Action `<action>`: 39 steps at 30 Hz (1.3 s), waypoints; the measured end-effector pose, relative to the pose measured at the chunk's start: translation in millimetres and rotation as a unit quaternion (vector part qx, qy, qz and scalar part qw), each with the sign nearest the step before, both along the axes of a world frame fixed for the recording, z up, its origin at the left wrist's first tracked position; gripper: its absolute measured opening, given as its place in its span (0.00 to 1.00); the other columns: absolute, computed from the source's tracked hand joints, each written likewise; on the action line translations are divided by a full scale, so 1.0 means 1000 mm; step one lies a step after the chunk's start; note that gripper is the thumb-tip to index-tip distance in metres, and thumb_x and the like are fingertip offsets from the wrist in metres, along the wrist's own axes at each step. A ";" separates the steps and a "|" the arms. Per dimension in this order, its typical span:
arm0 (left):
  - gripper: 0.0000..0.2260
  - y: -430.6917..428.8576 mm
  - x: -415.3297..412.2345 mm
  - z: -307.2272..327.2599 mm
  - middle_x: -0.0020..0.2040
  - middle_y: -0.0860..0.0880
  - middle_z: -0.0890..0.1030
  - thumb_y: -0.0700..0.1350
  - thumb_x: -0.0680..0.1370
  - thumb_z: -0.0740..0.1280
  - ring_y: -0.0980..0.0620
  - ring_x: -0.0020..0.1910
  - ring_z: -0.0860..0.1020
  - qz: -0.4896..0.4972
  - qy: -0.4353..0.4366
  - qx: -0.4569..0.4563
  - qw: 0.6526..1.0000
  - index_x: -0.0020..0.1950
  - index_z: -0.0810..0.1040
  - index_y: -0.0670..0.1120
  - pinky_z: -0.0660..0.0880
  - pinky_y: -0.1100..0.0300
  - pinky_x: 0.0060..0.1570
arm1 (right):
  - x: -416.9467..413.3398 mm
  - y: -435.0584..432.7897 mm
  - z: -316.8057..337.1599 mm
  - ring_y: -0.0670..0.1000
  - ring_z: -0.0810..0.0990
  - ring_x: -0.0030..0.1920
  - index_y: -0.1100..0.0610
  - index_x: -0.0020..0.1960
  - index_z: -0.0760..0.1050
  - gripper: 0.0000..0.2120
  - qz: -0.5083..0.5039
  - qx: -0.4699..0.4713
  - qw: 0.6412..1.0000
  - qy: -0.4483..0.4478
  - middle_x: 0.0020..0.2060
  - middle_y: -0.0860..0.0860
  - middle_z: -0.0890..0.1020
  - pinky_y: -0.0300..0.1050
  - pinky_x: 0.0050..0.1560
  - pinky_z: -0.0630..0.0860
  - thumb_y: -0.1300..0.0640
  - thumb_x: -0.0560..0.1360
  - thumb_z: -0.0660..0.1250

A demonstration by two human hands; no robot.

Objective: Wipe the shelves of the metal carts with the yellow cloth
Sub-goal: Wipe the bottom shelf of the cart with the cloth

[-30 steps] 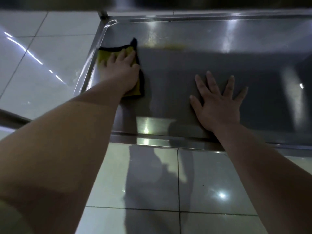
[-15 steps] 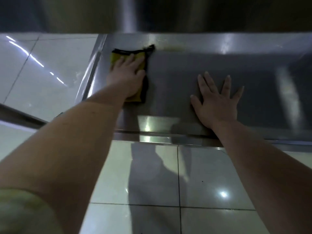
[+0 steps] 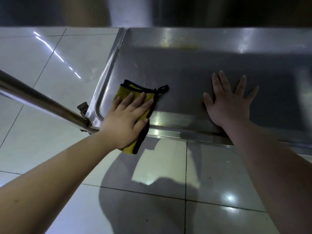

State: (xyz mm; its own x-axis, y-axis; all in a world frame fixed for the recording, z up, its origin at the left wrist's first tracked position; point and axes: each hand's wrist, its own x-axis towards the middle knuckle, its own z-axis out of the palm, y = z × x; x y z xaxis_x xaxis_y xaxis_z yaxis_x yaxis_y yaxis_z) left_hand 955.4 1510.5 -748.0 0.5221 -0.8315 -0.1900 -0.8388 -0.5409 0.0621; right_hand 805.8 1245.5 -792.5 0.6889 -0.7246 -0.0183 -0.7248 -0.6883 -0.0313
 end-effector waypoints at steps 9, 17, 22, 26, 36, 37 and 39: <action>0.23 -0.164 0.051 -0.009 0.80 0.55 0.48 0.55 0.82 0.47 0.48 0.78 0.48 0.046 0.004 -0.015 0.999 0.78 0.49 0.62 0.45 0.45 0.75 | 0.001 -0.003 0.006 0.67 0.42 0.76 0.46 0.79 0.44 0.31 0.030 0.016 0.999 0.004 0.79 0.44 0.45 0.78 0.66 0.38 0.37 0.79 0.42; 0.25 -0.153 -0.014 -0.007 0.79 0.57 0.50 0.56 0.81 0.49 0.50 0.78 0.49 -0.103 -0.021 -0.021 0.994 0.78 0.48 0.62 0.47 0.47 0.75 | -0.002 -0.012 0.016 0.58 0.40 0.78 0.44 0.78 0.55 0.24 0.003 0.119 0.988 -0.103 0.78 0.39 0.53 0.70 0.70 0.32 0.45 0.82 0.48; 0.25 -0.084 -0.042 -0.004 0.79 0.59 0.51 0.60 0.79 0.43 0.52 0.78 0.47 -0.167 0.026 -0.017 0.986 0.77 0.49 0.65 0.42 0.50 0.75 | -0.001 -0.010 0.016 0.57 0.40 0.78 0.42 0.77 0.55 0.23 0.017 0.115 0.990 -0.082 0.78 0.39 0.51 0.70 0.69 0.31 0.45 0.82 0.48; 0.25 -0.095 -0.040 0.001 0.79 0.60 0.47 0.61 0.77 0.41 0.53 0.78 0.45 -0.151 0.022 -0.015 0.988 0.76 0.44 0.67 0.41 0.50 0.75 | -0.020 -0.028 0.026 0.54 0.44 0.78 0.38 0.76 0.55 0.23 0.087 0.162 0.980 -0.075 0.78 0.40 0.52 0.65 0.72 0.34 0.42 0.82 0.48; 0.24 -0.187 -0.039 -0.011 0.79 0.60 0.45 0.59 0.81 0.44 0.52 0.78 0.45 -0.113 0.005 -0.026 0.993 0.76 0.42 0.66 0.43 0.47 0.75 | -0.125 -0.066 0.016 0.62 0.46 0.77 0.34 0.76 0.46 0.29 0.041 0.042 0.998 0.013 0.78 0.39 0.50 0.72 0.70 0.44 0.32 0.75 0.40; 0.24 -0.214 -0.038 -0.011 0.79 0.58 0.46 0.58 0.82 0.45 0.51 0.78 0.46 -0.094 0.001 -0.031 0.995 0.77 0.43 0.65 0.44 0.46 0.75 | -0.126 -0.067 0.016 0.62 0.46 0.77 0.35 0.76 0.46 0.29 0.045 0.036 0.998 0.013 0.78 0.39 0.50 0.73 0.70 0.45 0.32 0.76 0.41; 0.24 -0.264 -0.039 -0.009 0.80 0.56 0.46 0.58 0.82 0.46 0.49 0.78 0.46 -0.047 0.002 -0.021 0.999 0.78 0.45 0.63 0.45 0.44 0.75 | -0.128 -0.068 0.016 0.62 0.47 0.77 0.35 0.77 0.47 0.29 0.052 0.025 0.998 0.011 0.78 0.40 0.50 0.73 0.70 0.45 0.33 0.77 0.43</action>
